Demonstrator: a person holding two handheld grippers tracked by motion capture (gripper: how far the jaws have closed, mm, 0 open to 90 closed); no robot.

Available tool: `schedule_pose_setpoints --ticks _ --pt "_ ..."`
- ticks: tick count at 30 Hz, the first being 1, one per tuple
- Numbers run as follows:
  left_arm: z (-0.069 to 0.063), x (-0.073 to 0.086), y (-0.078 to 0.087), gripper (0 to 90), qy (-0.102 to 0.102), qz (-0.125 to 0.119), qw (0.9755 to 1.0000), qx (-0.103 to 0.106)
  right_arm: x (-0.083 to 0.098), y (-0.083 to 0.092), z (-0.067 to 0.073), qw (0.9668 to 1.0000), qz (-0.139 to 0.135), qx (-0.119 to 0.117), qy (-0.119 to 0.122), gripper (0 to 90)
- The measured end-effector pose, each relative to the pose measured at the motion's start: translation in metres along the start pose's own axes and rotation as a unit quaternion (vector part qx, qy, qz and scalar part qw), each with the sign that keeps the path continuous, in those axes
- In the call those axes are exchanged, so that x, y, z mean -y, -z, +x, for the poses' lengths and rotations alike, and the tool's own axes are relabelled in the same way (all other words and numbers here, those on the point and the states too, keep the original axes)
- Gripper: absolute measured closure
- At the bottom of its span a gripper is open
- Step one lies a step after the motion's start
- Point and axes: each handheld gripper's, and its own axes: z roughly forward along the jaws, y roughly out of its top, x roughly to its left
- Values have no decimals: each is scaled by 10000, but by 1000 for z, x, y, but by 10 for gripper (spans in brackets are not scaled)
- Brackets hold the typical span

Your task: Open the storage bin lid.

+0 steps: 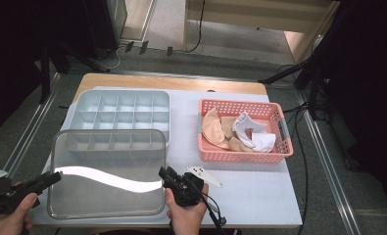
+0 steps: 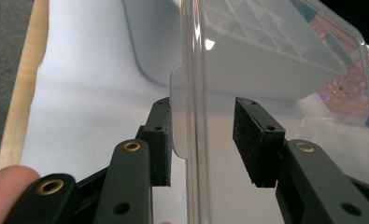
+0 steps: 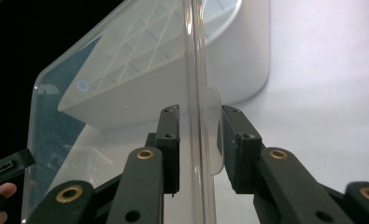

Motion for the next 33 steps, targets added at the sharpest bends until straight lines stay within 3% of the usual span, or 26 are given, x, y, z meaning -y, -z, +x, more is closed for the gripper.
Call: schedule_pose_setpoints --ticks 3,8,14,23,28,33 --pt "2 8 4 606 24 41 10000 0 6 2 -1 10000 71 19 -12 711" --pt "4 23 5 604 184 121 9998 -32 16 7 1 9998 39 81 184 708" --pt "2 35 11 604 172 131 9997 -107 28 10 -3 9997 128 96 196 702" --pt "2 43 14 602 91 256 9995 -165 42 13 -7 9995 199 122 209 695" --pt "1 48 14 598 167 371 9990 -199 49 17 -8 9993 269 145 203 693" --pt "0 51 10 575 145 474 9982 -330 50 17 -10 9989 396 186 150 691"
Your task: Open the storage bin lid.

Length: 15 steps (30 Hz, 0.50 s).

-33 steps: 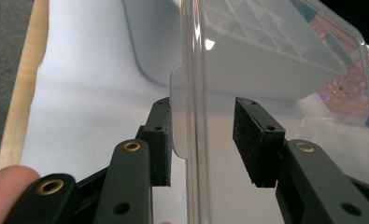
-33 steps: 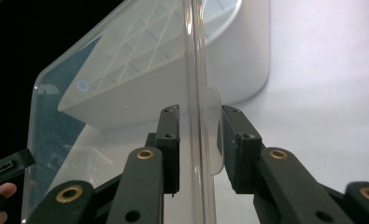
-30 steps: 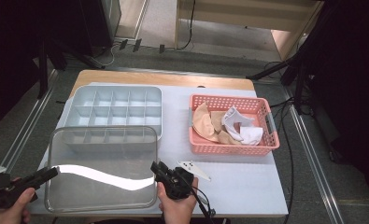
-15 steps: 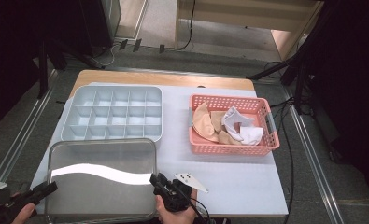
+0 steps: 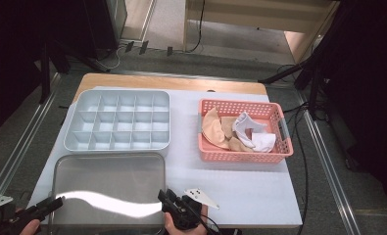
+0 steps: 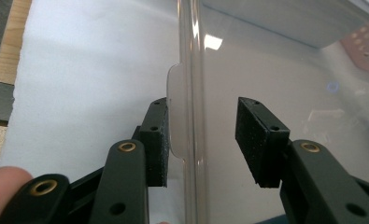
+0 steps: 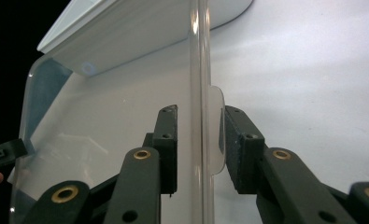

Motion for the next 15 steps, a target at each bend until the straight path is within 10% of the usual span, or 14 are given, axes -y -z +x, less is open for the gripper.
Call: schedule_pose_setpoints --ticks 15 --pt "-14 3 -7 570 -703 -147 9934 -895 2 -11 -5 9948 1 528 875 724"
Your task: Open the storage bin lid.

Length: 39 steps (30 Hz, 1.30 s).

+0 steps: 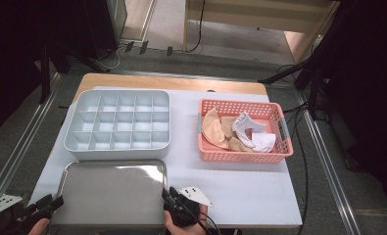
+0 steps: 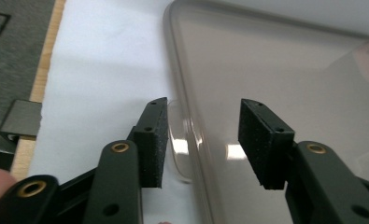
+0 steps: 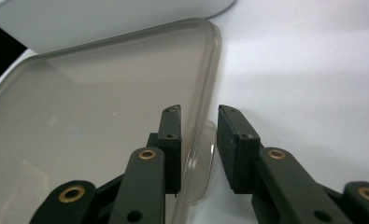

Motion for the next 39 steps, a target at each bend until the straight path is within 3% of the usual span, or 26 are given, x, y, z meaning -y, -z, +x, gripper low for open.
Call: schedule_pose_setpoints --ticks 5,8,11,16,22,25,30,32,39 --pt "-4 1 -1 601 -191 -26 9997 -162 -1 -1 0 9999 -25 -4 146 723" --pt "-6 2 -2 561 -423 -91 9989 -196 -1 -2 2 9995 -16 35 304 715" --pt "-6 1 -1 516 -454 -329 9982 -219 -3 -2 1 9994 -16 57 349 666" --pt "-8 -3 4 448 -482 -724 9962 -92 -7 4 -1 9984 -228 126 504 610" --pt "-22 -11 2 349 -683 -1065 9918 150 -20 12 -4 9960 -552 21 698 518" --pt "-31 -15 -2 290 -774 -1080 9908 269 -29 18 -5 9952 -591 -21 779 464" --pt "-47 -24 -11 208 -794 -892 9919 424 -44 29 -8 9937 -679 18 890 381" --pt "-51 -28 -14 138 -730 -885 9921 518 -50 33 -11 9934 -709 1 901 337" --pt "-67 -40 -25 20 -659 -923 9902 818 -70 46 -25 9925 -828 65 894 199"
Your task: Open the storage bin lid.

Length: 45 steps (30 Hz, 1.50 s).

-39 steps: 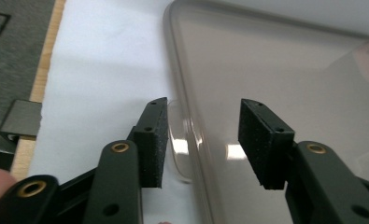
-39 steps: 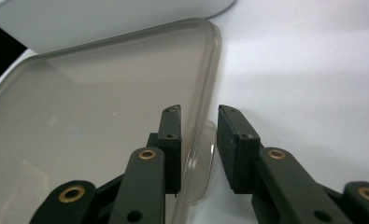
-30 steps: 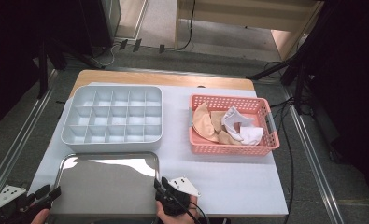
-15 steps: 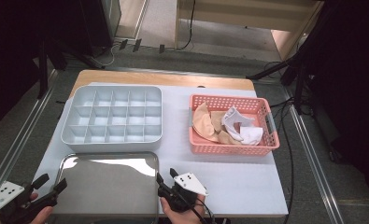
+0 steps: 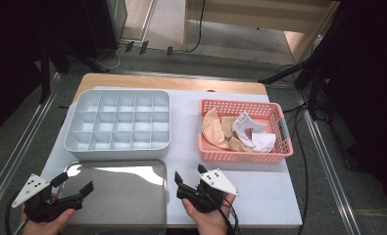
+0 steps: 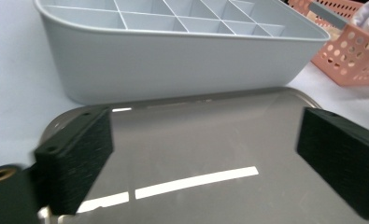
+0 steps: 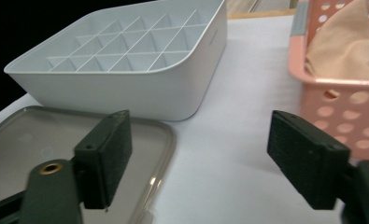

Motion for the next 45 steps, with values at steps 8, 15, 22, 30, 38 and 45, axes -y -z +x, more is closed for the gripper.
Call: schedule_pose_setpoints --ticks 8,15,22,30,38,45 --pt "-12 -13 -19 0 3 -110 9995 294 -30 12 -29 9996 -150 258 17 154" --pt "-18 -6 -27 0 -190 -29 9993 330 -53 22 -57 9977 -358 577 -66 150" --pt "-13 3 -20 0 -365 75 9991 220 -72 27 -87 9934 -479 1037 -109 161" --pt "-6 9 -15 0 -354 95 9992 150 -87 25 -126 9871 -490 1493 -319 260" --pt "-8 11 -16 0 -452 127 9988 166 -93 7 -155 9817 -251 1826 -473 355" --pt "-7 12 -16 0 -452 110 9988 169 -97 -18 -162 9843 -66 1653 -623 463"
